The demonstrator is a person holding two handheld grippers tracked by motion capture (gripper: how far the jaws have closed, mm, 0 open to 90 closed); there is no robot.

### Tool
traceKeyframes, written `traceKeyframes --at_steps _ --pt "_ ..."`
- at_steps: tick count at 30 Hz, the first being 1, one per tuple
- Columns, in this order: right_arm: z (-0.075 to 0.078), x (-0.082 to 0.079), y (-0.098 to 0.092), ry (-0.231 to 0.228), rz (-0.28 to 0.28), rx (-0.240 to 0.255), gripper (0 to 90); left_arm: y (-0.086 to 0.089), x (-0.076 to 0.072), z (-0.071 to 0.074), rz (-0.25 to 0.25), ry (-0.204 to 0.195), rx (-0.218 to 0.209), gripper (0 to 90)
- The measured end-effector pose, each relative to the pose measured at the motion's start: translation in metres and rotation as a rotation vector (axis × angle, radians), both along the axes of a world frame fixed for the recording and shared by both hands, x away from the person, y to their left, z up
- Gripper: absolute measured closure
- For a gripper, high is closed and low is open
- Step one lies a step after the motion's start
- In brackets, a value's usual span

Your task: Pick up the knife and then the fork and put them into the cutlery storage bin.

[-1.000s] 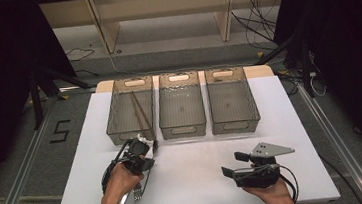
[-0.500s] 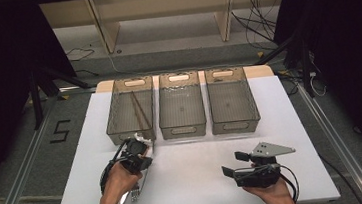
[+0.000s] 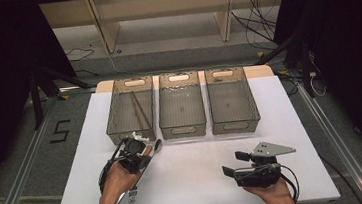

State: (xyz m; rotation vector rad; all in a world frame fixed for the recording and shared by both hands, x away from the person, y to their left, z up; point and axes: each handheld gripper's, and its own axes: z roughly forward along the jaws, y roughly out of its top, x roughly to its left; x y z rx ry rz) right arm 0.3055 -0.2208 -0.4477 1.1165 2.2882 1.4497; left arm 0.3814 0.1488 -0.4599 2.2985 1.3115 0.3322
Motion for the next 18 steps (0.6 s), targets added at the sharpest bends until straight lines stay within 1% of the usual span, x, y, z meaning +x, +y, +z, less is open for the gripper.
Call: traceKeyframes --at_steps 5,8,10,12,13,14,16,18 --pt "0.0001 -0.0001 -0.0002 0.0 0.0 0.001 27.9 -0.0042 -0.0004 -0.0028 -0.011 -0.008 0.005 89.8" --pt "0.0001 0.0 -0.0006 0.001 -0.001 0.0 27.8 -0.0048 0.0 -0.0034 -0.013 0.0 0.001 89.8" --pt "0.0001 0.0001 -0.0008 0.002 -0.001 0.0 27.9 -0.0042 0.0003 -0.0043 -0.009 -0.003 0.015 89.8" --pt "0.0001 0.0001 -0.0009 0.001 -0.001 0.0 27.9 -0.0033 0.0005 -0.0043 -0.002 -0.014 0.005 89.6" --pt "0.0001 0.0001 -0.0009 0.001 -0.001 0.0 27.8 -0.0033 0.0004 -0.004 0.001 -0.014 0.004 89.5" --pt "0.0 0.0001 -0.0008 0.002 -0.001 0.0 27.9 -0.0034 0.0 -0.0029 0.003 -0.021 0.005 89.4" --pt "-0.0003 0.0002 -0.0005 0.003 0.0 -0.001 27.9 -0.0039 -0.0009 -0.0012 -0.01 -0.018 0.007 89.2" --pt "-0.0003 0.0002 -0.0004 0.003 0.001 0.0 27.9 -0.0047 -0.0009 -0.0008 -0.006 -0.018 0.016 88.7"
